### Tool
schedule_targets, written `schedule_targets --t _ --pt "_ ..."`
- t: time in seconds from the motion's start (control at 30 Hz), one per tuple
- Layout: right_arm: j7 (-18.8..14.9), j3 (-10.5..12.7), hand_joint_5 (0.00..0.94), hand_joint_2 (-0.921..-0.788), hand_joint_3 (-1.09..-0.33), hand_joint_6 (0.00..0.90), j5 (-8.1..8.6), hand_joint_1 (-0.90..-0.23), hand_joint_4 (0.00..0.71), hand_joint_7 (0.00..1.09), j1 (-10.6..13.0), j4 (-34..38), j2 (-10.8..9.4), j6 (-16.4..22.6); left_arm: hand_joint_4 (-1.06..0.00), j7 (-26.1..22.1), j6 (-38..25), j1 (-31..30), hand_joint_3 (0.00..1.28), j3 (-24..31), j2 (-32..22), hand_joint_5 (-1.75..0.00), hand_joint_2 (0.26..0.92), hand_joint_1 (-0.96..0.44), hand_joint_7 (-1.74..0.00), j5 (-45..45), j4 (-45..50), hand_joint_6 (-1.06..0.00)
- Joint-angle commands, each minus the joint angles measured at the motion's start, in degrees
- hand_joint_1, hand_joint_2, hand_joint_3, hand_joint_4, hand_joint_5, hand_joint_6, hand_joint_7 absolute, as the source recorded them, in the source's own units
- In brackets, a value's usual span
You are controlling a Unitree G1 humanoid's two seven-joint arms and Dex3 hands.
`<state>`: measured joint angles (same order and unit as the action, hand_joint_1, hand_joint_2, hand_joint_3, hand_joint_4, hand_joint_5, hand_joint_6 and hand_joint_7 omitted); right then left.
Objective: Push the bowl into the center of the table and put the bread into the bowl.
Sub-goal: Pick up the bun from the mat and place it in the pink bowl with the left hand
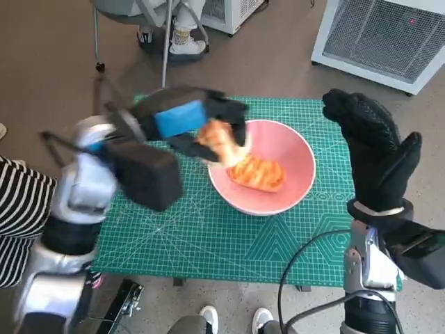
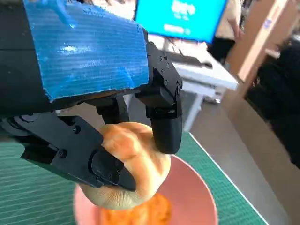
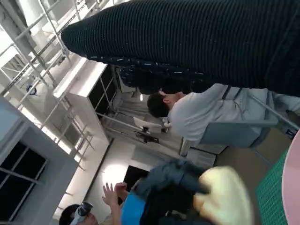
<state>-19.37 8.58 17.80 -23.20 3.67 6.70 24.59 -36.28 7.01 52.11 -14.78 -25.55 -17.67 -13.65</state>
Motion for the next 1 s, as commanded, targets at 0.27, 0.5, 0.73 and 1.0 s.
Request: schedule_targets --t 0.27,0.5,0.73,1.0 --pt "1.53 0.26 0.000 -0.921 -0.728 0.091 -0.53 -0.700 0.199 0.41 2.56 -1.86 0.16 -1.45 -0.31 0.01 5.74 5.10 0.07 -3.73 4.92 -0.13 0.796 -0.02 -0.23 -0.52 -16.11 -0.32" --pt "2.11 0.44 0.000 -0.921 -0.729 0.090 -0.65 -0.697 0.198 0.41 3.12 -2.94 0.40 -1.52 -0.12 -0.12 8.51 5.59 0.03 -4.33 4.95 -0.01 0.767 -0.21 -0.06 -0.94 -19.97 -0.25" --pt "2.62 0.79 0.003 -0.921 -0.728 0.089 -0.75 -0.703 0.205 0.41 3.01 -3.53 0.79 -1.68 -0.07 -1.09 9.32 5.56 0.02 -2.86 4.65 0.00 0.767 -0.23 -0.03 1.25 -21.72 -0.23" --pt "2.83 0.99 0.004 -0.921 -0.726 0.087 -1.00 -0.710 0.208 0.42 2.37 -3.12 1.17 -1.39 -0.01 -2.75 14.26 4.58 0.01 1.84 4.35 0.00 0.766 -0.27 0.00 7.67 -24.89 -0.17"
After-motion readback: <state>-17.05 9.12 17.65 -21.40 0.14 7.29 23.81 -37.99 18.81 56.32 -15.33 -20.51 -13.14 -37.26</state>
